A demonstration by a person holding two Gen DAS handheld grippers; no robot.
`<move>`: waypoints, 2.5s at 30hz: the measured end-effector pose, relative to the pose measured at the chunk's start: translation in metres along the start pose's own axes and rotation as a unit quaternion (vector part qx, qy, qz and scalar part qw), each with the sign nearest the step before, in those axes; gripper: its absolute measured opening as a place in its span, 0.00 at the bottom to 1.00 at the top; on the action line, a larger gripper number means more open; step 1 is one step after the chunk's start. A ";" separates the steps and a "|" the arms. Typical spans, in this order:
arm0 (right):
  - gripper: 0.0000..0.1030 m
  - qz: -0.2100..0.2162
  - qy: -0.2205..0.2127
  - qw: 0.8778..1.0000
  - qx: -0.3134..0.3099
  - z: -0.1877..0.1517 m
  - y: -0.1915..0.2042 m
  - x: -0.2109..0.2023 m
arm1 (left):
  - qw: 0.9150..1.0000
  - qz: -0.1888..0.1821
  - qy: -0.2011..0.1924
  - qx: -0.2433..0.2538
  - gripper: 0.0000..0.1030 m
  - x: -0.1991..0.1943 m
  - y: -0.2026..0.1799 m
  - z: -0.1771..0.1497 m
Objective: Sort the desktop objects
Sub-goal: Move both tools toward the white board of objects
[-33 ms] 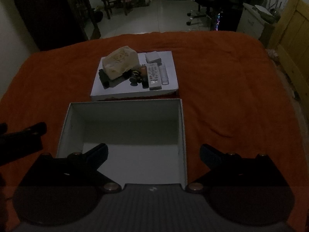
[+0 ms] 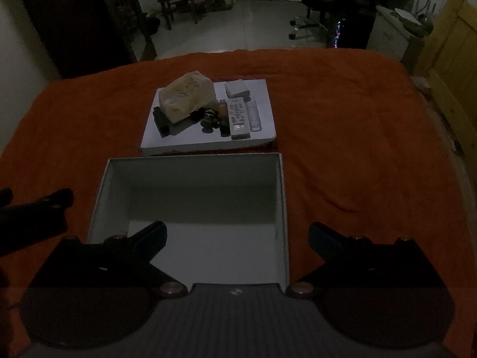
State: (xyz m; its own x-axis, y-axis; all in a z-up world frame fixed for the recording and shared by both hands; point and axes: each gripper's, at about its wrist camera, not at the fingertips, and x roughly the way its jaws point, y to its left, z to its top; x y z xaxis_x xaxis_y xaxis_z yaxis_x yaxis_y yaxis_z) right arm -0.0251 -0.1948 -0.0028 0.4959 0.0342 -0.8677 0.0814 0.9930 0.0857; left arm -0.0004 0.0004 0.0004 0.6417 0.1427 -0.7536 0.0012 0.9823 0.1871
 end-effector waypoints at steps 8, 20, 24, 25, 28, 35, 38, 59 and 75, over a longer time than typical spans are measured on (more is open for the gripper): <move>1.00 -0.004 0.013 1.000 0.001 0.007 0.001 0.007 | 1.000 0.007 0.009 0.014 1.00 0.000 -0.004 0.001; 1.00 0.005 0.005 1.000 0.014 0.005 -0.010 0.006 | 0.999 -0.036 0.012 0.016 1.00 0.005 0.000 -0.002; 1.00 0.009 0.017 0.999 0.030 0.014 -0.018 0.003 | 0.999 -0.045 0.016 0.013 1.00 0.008 0.002 0.001; 1.00 0.007 0.015 0.999 0.035 0.018 -0.018 0.003 | 0.999 -0.048 0.018 0.009 1.00 0.010 0.003 0.003; 1.00 0.000 0.007 0.999 0.045 0.026 -0.020 0.002 | 0.998 -0.052 0.027 0.002 1.00 0.017 0.004 0.007; 1.00 -0.001 -0.001 1.000 0.030 0.041 -0.012 0.011 | 0.996 -0.080 0.033 0.007 1.00 0.026 -0.005 0.016; 1.00 -0.002 -0.002 1.000 0.024 0.050 -0.011 0.023 | 0.995 -0.089 0.046 0.001 1.00 0.033 -0.008 0.022; 1.00 -0.007 -0.009 1.000 -0.016 0.157 -0.020 0.134 | 0.996 -0.074 0.050 0.016 1.00 0.153 -0.026 0.105; 1.00 0.008 0.032 0.999 -0.033 0.213 -0.014 0.248 | 0.986 -0.116 0.109 0.039 1.00 0.263 -0.062 0.134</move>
State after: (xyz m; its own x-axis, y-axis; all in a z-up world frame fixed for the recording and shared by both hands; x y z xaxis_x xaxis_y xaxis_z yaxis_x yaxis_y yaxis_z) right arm 0.2810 -0.2246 -0.1152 0.4395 0.0544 -0.8966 0.0160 0.9975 0.0684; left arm 0.2713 -0.0389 -0.1252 0.4365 -0.0529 -0.8982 0.1927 0.9806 0.0359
